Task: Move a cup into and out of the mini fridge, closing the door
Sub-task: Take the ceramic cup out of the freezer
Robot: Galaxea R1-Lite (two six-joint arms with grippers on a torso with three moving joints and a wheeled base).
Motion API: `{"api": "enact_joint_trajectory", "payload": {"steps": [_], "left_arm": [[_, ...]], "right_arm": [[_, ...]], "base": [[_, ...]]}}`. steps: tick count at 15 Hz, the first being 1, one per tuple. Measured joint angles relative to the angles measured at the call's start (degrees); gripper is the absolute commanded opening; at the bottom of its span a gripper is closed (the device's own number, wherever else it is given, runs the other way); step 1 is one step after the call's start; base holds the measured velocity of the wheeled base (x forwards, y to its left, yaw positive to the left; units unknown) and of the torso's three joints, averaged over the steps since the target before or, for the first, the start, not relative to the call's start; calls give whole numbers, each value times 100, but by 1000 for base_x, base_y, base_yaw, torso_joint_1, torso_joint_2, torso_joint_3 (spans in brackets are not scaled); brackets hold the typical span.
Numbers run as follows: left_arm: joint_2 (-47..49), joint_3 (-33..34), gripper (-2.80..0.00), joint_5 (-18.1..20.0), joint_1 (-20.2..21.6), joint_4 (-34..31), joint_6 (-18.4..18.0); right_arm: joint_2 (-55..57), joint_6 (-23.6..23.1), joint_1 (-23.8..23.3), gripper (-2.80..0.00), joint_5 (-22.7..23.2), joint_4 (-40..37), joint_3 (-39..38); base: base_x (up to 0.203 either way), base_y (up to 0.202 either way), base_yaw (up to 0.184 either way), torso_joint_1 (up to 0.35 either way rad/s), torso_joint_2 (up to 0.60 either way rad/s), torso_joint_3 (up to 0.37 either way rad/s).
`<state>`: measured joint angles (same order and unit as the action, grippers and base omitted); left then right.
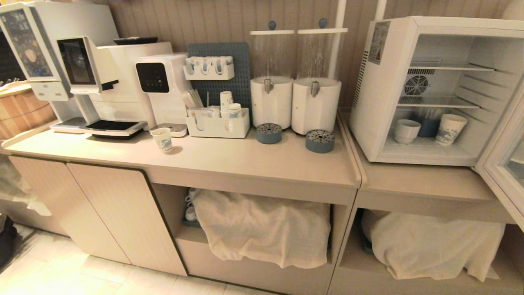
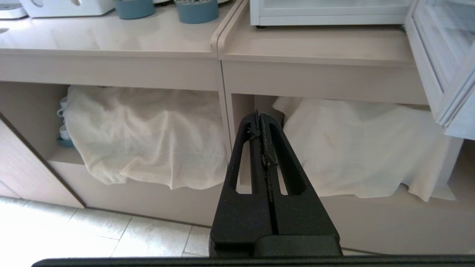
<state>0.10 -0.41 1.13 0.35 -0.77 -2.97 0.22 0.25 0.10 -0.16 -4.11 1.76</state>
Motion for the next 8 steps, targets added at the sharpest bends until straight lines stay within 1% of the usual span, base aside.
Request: {"api": "enact_joint_trajectory", "payload": {"steps": [5, 6, 8], "left_arm": [[0, 4, -280, 1, -2, -1, -1], [0, 4, -280, 3, -5, 0, -1], [0, 1, -280, 4, -4, -10, -8]], "right_arm": [[0, 0, 0, -280, -5, 0, 0], [0, 2, -2, -280, 0, 0, 0], [-1, 2, -2, -280, -1, -2, 0]], "base": [[-4, 10, -105, 0, 2, 3], [5, -3, -64, 3, 11, 2], [0, 0, 0, 0, 0, 0]]}}
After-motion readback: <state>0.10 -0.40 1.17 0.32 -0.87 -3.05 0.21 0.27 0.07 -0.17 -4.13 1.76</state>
